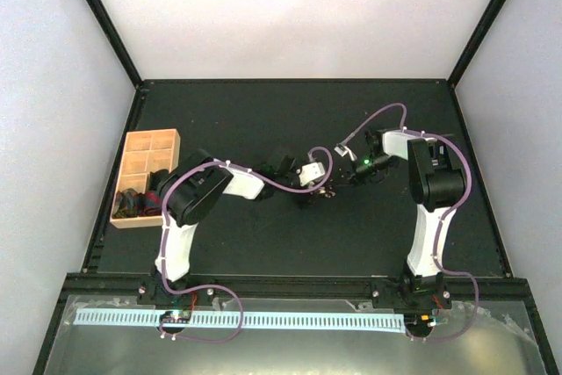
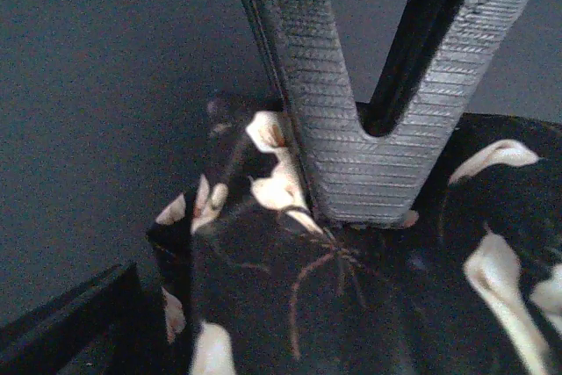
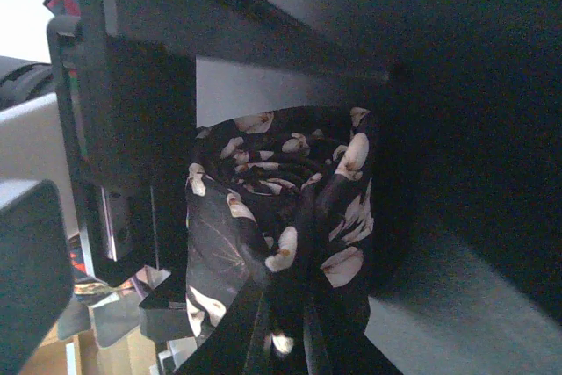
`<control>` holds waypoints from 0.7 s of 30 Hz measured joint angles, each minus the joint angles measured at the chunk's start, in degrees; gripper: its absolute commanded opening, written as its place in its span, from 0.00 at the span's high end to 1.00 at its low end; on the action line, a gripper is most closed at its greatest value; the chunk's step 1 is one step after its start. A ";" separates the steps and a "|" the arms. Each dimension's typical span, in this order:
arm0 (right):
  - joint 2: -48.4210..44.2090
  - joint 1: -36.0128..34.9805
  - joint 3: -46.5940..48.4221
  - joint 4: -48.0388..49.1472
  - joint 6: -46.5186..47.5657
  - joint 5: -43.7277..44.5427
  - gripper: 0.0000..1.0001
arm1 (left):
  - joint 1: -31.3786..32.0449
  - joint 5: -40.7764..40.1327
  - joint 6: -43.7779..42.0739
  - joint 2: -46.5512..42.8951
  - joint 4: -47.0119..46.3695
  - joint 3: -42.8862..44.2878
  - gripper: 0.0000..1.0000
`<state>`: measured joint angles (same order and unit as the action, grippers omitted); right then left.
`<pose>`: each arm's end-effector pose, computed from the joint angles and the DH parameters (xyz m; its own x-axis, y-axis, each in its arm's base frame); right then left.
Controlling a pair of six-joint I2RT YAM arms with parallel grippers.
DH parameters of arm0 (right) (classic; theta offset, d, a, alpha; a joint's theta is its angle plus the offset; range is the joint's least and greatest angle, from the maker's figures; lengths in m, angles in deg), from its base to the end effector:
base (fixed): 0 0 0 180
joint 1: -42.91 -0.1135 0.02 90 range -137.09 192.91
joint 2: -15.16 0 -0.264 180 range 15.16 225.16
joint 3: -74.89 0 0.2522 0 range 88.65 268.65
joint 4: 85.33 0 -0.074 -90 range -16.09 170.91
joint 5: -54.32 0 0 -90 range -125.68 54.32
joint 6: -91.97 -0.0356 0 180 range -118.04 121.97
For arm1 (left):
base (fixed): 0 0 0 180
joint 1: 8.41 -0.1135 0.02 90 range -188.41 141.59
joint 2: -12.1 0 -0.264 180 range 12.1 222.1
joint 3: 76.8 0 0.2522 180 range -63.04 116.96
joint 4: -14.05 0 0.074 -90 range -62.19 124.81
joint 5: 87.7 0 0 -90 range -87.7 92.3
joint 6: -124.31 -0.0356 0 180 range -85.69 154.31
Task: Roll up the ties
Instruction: Adjust the tie at the center of the board, then pick up the tie from the center of the board.
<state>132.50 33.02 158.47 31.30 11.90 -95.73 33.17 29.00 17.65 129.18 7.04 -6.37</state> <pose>0.3292 0.0887 0.1168 -0.9664 -0.2559 -0.0260 -0.1487 0.4733 0.8683 0.2847 -0.2740 0.0977 -0.2130 0.5314 -0.8199 0.9528 0.2988 -0.0538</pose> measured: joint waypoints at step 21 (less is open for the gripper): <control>-1.22 0.39 0.94 4.57 -4.46 -0.48 0.98 | -4.63 -2.05 1.36 -14.64 17.99 0.22 0.01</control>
<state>131.28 33.41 159.41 35.87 7.44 -96.21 28.54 26.95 19.00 114.53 25.03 -6.15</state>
